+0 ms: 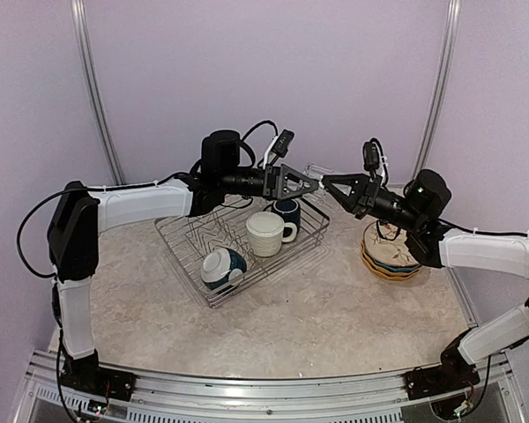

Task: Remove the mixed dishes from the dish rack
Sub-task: Pass from the left arm to the right, then place the cup at the center of the board.

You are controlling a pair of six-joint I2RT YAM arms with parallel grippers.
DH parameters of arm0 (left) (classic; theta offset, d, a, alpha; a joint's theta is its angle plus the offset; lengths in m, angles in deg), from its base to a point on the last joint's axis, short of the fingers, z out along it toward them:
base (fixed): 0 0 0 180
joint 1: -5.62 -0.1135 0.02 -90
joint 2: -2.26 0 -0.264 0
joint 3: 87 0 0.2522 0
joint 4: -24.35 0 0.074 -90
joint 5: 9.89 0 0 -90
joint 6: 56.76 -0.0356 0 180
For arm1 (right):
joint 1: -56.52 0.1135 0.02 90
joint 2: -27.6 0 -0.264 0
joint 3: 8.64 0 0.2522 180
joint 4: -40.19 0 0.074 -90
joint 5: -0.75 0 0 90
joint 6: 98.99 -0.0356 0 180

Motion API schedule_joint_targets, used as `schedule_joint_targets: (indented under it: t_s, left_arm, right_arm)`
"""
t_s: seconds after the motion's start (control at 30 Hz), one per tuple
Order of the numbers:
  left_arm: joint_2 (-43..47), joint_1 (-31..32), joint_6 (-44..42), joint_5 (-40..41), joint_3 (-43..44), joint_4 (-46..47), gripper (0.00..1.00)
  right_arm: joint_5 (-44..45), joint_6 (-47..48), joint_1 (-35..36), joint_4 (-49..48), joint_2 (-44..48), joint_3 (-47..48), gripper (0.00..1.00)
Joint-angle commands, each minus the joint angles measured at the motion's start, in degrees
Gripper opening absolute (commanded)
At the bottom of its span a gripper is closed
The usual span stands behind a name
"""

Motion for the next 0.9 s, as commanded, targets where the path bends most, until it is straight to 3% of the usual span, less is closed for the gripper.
schedule_joint_targets:
  t_s: [0.0,0.3,0.5,0.53,0.73,0.87]
  left_arm:
    - [1.6,-0.9,-3.8,7.4,-4.5,1.9,0.11]
    - [4.3,-2.6,-1.9,11.0,-8.7,4.1,0.28]
    - [9.5,-5.6,-0.6,14.0,-15.7,3.7,0.92]
    - [10.5,-6.1,-0.7,14.9,-16.9,2.7,0.98]
    - [19.1,-7.7,-4.0,19.4,-22.9,-5.5,0.99]
    - [22.4,-8.6,-6.3,20.9,-22.9,-12.0,0.99]
  right_arm:
    - [5.7,4.4,-1.5,10.0,-1.9,3.4,0.0]
    - [2.6,3.4,-1.8,7.8,-7.4,6.6,0.0]
    - [3.0,6.5,-3.1,12.1,-9.4,9.0,0.0]
    - [2.7,7.4,-3.7,13.8,-9.7,9.3,0.0]
    - [3.7,16.4,-7.0,28.7,-8.3,9.2,0.0]
    - [11.1,29.8,-6.9,52.2,-4.5,12.3,0.0]
